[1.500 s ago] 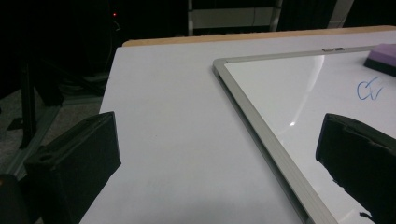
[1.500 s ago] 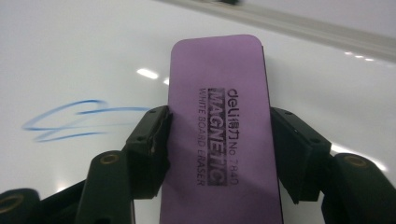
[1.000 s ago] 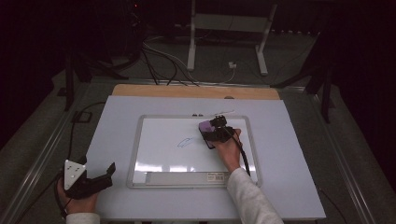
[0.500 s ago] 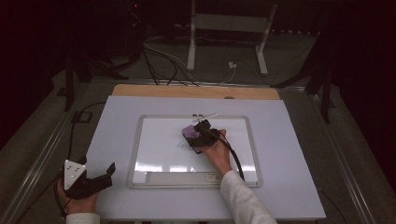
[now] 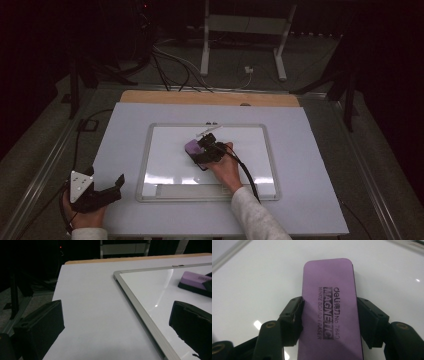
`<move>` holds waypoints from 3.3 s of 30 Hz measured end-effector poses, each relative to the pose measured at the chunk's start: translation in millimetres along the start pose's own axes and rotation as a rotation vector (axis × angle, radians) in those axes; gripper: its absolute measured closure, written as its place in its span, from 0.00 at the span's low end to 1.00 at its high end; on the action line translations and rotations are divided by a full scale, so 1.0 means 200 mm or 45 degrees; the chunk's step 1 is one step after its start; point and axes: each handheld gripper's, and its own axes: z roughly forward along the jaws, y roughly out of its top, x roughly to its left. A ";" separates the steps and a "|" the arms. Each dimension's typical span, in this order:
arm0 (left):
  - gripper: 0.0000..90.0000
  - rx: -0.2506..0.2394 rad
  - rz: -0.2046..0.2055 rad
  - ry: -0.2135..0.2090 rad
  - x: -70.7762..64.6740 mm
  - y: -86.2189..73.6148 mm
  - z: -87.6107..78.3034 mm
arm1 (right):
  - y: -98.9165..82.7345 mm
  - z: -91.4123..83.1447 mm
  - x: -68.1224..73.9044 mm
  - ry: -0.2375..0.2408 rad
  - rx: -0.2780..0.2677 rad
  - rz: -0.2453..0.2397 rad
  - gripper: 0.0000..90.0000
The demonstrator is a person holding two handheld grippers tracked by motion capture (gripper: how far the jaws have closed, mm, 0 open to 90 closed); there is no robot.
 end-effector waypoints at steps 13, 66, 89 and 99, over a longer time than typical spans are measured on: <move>0.01 -0.002 -0.008 0.001 0.01 0.00 0.00 | 0.00 -0.01 -0.12 -0.146 -0.029 0.124 0.46; 0.01 0.010 0.000 0.004 -0.01 0.00 0.01 | -0.16 -0.19 -0.40 -0.355 -0.039 0.378 0.46; 0.01 0.027 -0.002 0.004 0.00 0.00 0.02 | -0.23 -0.25 -0.44 -0.307 -0.014 0.348 0.46; 0.01 0.033 -0.001 0.005 0.00 -0.01 0.03 | -0.23 -0.29 -0.39 -0.380 -0.083 0.223 0.32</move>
